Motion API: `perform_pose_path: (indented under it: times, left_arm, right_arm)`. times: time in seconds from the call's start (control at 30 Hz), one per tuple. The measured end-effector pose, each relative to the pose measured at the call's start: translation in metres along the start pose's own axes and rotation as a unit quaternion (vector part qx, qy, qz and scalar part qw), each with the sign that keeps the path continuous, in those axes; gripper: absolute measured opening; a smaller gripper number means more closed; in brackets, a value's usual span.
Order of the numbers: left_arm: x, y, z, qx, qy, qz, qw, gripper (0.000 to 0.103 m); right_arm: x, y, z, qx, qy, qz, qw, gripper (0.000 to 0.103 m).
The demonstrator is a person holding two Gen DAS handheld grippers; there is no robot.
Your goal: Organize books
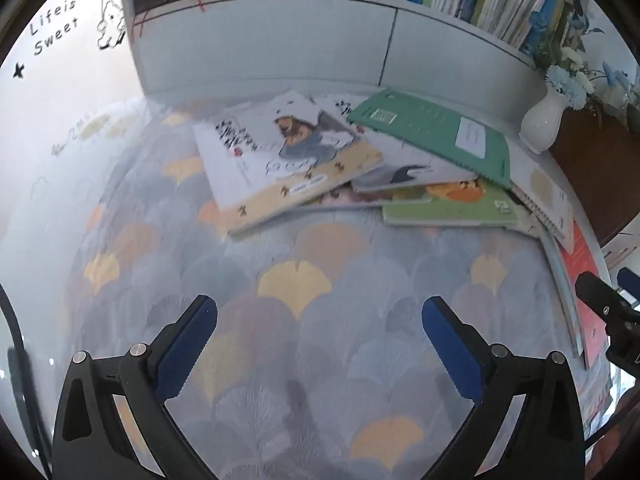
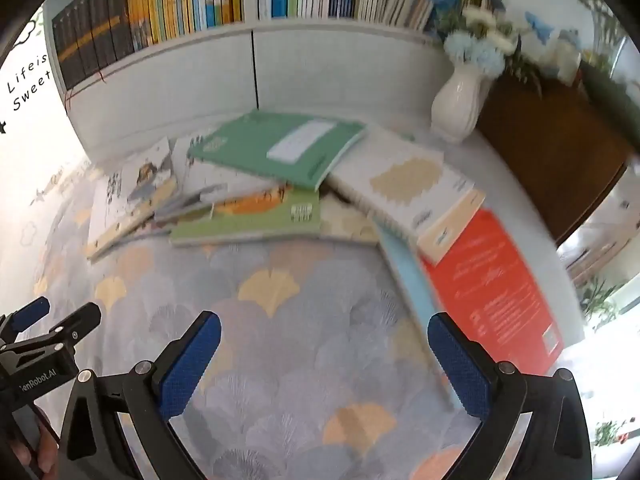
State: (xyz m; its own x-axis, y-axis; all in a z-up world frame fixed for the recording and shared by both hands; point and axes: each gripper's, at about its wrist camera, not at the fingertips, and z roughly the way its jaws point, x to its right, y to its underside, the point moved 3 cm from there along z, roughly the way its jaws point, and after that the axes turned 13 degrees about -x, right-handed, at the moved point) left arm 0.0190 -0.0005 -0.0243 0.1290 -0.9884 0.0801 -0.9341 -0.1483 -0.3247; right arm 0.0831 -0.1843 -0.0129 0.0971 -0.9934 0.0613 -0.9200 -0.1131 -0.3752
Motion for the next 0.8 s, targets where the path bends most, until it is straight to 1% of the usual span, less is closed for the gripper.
perform_pose_path:
  times: [0.1,0.2,0.23,0.27,0.33,0.6,0.67,0.8]
  left_arm:
    - [0.0006,-0.008,-0.0007,0.005,-0.017,0.015,0.9997,0.102]
    - [0.0046,-0.0109,-0.0065,0.017,-0.016,0.016,0.9996,0.102]
    - [0.0026,-0.0111,-0.0041,-0.005,-0.022,0.016,0.9996,0.102]
    - [0.0021,-0.0113,-0.0035,-0.007,-0.02,0.014,0.9997,0.102]
    - [0.0037,-0.0075,-0.0064,0.013,-0.009,0.014,0.9998,0.102]
    - [0.0069,-0.007,-0.0053,0.008,-0.018,0.023,0.9996,0.102]
    - [0.0075,-0.006,-0.0052,0.014,-0.014,0.021,0.9996,0.102]
    - [0.0067,-0.0068,-0.0046,0.017,-0.019,0.022,0.9994,0.102]
  right_arm:
    - [0.0014,-0.01,-0.0045,0.0,0.006,0.001,1.0,0.103]
    - [0.0041,-0.0143,-0.0011,-0.01,0.006,0.004,1.0,0.103]
    - [0.0051,-0.0142,-0.0003,-0.011,0.006,0.005,1.0,0.103]
    - [0.0055,-0.014,0.0004,-0.013,0.006,0.005,1.0,0.103]
    - [0.0048,-0.0136,0.0021,-0.019,0.006,0.004,1.0,0.103]
    - [0.0013,-0.0136,-0.0015,-0.013,0.014,-0.004,1.0,0.103]
    - [0.0016,-0.0133,-0.0008,-0.014,0.015,-0.004,1.0,0.103]
    - [0.0034,-0.0119,0.0027,-0.022,0.013,0.0,1.0,0.103]
